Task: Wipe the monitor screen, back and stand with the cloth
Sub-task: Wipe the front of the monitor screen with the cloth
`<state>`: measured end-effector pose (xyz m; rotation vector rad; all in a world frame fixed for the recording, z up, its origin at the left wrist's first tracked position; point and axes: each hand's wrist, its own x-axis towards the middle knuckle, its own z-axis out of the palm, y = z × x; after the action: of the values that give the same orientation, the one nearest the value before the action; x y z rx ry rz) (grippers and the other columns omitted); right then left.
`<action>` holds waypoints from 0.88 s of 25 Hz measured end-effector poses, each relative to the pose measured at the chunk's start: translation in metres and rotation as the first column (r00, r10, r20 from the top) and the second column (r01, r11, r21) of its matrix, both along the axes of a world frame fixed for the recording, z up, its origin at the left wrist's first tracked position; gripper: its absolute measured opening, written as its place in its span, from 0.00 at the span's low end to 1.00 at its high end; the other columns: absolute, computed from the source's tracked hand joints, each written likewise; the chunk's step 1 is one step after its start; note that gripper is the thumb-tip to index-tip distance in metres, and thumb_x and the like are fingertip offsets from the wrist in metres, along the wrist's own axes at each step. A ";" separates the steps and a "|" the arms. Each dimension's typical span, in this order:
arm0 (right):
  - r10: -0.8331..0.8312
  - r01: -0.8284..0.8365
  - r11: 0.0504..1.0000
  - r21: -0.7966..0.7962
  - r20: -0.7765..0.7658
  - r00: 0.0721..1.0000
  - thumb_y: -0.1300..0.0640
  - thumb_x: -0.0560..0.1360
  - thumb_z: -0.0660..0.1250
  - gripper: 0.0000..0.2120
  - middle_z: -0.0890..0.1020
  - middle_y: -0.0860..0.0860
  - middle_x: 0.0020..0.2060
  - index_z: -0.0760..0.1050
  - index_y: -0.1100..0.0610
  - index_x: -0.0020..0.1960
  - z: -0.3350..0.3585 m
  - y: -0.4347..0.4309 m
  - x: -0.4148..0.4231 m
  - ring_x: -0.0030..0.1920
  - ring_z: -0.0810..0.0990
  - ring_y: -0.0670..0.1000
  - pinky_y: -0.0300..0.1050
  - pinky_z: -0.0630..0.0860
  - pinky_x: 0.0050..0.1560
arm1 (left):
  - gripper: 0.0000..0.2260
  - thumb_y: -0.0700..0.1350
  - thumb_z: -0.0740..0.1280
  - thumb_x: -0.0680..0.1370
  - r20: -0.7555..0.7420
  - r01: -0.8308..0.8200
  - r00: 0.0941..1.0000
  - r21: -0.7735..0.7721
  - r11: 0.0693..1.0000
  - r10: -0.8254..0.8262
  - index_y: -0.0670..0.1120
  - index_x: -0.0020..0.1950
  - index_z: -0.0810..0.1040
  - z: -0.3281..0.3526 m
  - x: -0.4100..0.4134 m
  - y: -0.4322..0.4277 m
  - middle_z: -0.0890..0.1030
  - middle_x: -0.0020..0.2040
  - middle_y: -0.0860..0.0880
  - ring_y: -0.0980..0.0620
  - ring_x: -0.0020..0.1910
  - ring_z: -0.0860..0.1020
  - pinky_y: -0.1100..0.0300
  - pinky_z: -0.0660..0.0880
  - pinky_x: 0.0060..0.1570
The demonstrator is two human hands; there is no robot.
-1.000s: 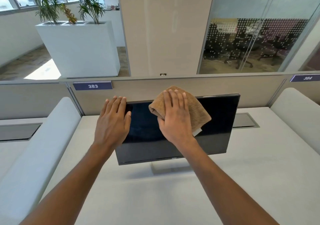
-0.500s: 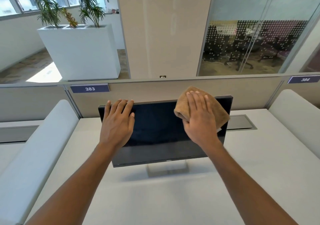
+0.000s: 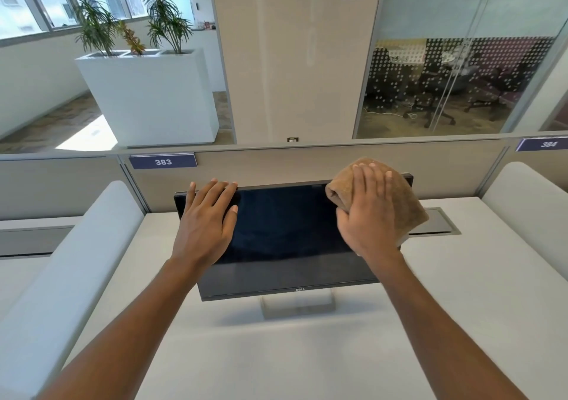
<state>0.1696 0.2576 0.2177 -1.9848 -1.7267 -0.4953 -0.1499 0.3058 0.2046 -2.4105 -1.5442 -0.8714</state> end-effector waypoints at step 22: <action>0.007 -0.007 1.000 0.014 0.026 1.000 0.50 0.78 0.67 0.36 0.66 0.58 0.79 0.59 0.59 0.81 -0.003 0.001 0.023 0.81 0.62 0.60 0.60 0.52 0.83 | 0.23 0.53 0.51 0.87 -0.022 0.013 1.000 -0.022 1.000 -0.014 0.48 0.81 0.68 0.002 -0.005 0.005 0.72 0.78 0.47 0.45 0.81 0.63 0.43 0.48 0.83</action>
<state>0.1923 0.2583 0.2151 -1.9703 -1.7401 -0.5311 -0.1550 0.3109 0.2069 -2.4396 -1.5395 -0.8323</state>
